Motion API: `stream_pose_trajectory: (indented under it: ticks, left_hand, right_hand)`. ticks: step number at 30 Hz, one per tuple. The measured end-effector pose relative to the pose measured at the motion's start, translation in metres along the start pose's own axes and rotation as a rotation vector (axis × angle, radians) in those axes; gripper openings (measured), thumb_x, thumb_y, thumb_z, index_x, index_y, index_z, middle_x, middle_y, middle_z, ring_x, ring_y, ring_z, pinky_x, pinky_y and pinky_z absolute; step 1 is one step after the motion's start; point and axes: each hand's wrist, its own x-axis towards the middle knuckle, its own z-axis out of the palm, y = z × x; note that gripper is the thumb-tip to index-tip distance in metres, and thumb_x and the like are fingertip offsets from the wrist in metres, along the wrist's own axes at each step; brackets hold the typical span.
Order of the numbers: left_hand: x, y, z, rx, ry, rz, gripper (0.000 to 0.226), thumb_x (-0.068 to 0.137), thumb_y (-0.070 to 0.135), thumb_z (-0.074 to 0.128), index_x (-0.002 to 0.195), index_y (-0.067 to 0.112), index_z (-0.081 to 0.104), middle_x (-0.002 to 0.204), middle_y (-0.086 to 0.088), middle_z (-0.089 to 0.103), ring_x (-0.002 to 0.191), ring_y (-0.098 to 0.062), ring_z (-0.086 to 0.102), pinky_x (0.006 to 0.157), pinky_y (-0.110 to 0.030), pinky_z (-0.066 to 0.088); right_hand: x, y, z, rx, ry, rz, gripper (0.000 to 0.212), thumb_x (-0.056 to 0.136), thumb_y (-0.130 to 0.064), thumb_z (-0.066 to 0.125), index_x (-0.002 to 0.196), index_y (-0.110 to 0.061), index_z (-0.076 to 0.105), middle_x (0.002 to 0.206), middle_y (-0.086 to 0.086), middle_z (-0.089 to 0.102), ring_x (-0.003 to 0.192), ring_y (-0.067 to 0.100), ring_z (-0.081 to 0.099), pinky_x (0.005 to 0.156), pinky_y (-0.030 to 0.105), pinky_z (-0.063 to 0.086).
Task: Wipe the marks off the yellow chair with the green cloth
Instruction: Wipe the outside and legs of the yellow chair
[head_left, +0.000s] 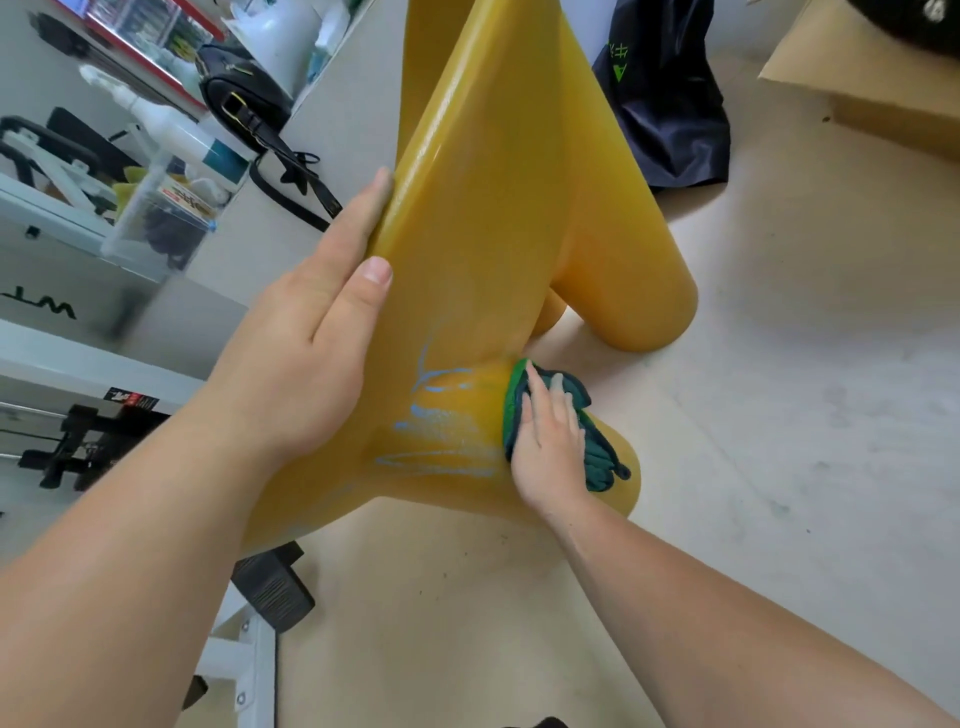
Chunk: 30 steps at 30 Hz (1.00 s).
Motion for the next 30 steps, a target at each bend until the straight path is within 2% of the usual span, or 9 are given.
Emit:
stream_pose_trajectory:
  ticks: [3,6,11,14,16,20,23,27,30]
  left_hand:
    - [-0.001,-0.001,0.002,0.029,0.026,0.040,0.047,0.104,0.042,0.028,0.149,0.055,0.020,0.124,0.053,0.027,0.105,0.042,0.022,0.086,0.011,0.017]
    - [-0.001,-0.003,0.002,0.027,0.034,0.040,0.046,0.106,0.042,0.027,0.149,0.055,0.019,0.120,0.054,0.024,0.104,0.041,0.022,0.085,0.012,0.016]
    - [0.001,-0.003,0.004,0.031,0.026,0.016,0.045,0.106,0.043,0.026,0.148,0.056,0.019,0.114,0.055,0.025,0.106,0.032,0.030,0.087,0.004,0.019]
    - [0.001,-0.003,0.003,0.009,0.041,0.021,0.045,0.105,0.042,0.027,0.148,0.055,0.021,0.123,0.051,0.031,0.110,0.035,0.026,0.092,0.003,0.019]
    - [-0.001,-0.003,0.002,-0.019,0.041,-0.002,0.045,0.105,0.042,0.027,0.148,0.055,0.023,0.141,0.040,0.033,0.122,0.028,0.027,0.097,0.000,0.019]
    - [-0.001,-0.004,0.002,-0.031,0.040,0.017,0.046,0.104,0.042,0.027,0.149,0.054,0.023,0.141,0.045,0.027,0.125,0.030,0.023,0.099,0.005,0.017]
    - [0.000,-0.005,0.002,-0.032,0.039,0.019,0.046,0.105,0.041,0.026,0.149,0.054,0.022,0.135,0.050,0.026,0.121,0.034,0.021,0.098,0.007,0.016]
    - [0.002,-0.003,0.004,-0.013,0.030,0.027,0.047,0.103,0.043,0.026,0.148,0.056,0.021,0.127,0.053,0.028,0.116,0.035,0.024,0.094,0.007,0.019]
    - [0.002,-0.002,0.004,0.011,0.027,0.014,0.048,0.103,0.042,0.026,0.148,0.056,0.019,0.120,0.056,0.027,0.108,0.039,0.024,0.089,0.009,0.019]
  right_hand:
    - [-0.038,-0.023,0.009,-0.097,0.022,-0.281,0.074,0.095,-0.067,0.012,0.159,-0.039,-0.012,0.171,0.001,-0.010,0.157,0.024,-0.010,0.125,0.052,-0.004]
    - [-0.073,-0.037,0.025,-0.099,0.042,-0.511,0.072,0.100,-0.064,0.017,0.156,-0.038,-0.019,0.169,0.002,-0.021,0.155,0.025,-0.020,0.122,0.052,-0.011]
    - [-0.029,0.001,0.020,-0.111,0.058,-0.326,0.073,0.094,-0.064,0.026,0.149,-0.058,-0.021,0.170,-0.004,-0.016,0.156,0.023,-0.015,0.123,0.053,-0.006]
    - [-0.003,0.029,0.009,-0.037,-0.003,0.015,0.064,0.104,-0.043,0.030,0.157,-0.051,-0.005,0.171,0.003,-0.005,0.157,0.032,-0.005,0.122,0.063,0.007]
    - [-0.002,0.030,0.007,-0.034,-0.016,0.112,0.064,0.106,-0.031,0.028,0.159,-0.044,-0.004,0.171,0.006,-0.003,0.156,0.036,-0.004,0.120,0.066,0.010]
    - [-0.046,-0.005,0.021,-0.154,-0.014,-0.306,0.080,0.095,-0.061,0.020,0.155,-0.035,-0.026,0.169,0.006,-0.021,0.155,0.029,-0.021,0.124,0.056,-0.008]
    - [-0.055,-0.019,0.023,-0.176,-0.001,-0.459,0.087,0.097,-0.065,0.026,0.152,-0.033,-0.032,0.168,0.007,-0.025,0.153,0.027,-0.026,0.123,0.053,-0.011]
    - [-0.015,-0.026,0.004,-0.067,-0.012,-0.481,0.081,0.097,-0.058,0.026,0.157,-0.028,-0.020,0.169,0.007,-0.017,0.157,0.025,-0.011,0.127,0.048,0.003]
    - [0.020,-0.034,-0.012,0.065,-0.037,-0.295,0.069,0.105,-0.047,0.021,0.159,-0.025,-0.016,0.171,0.004,-0.009,0.154,0.028,0.019,0.121,0.043,0.027]
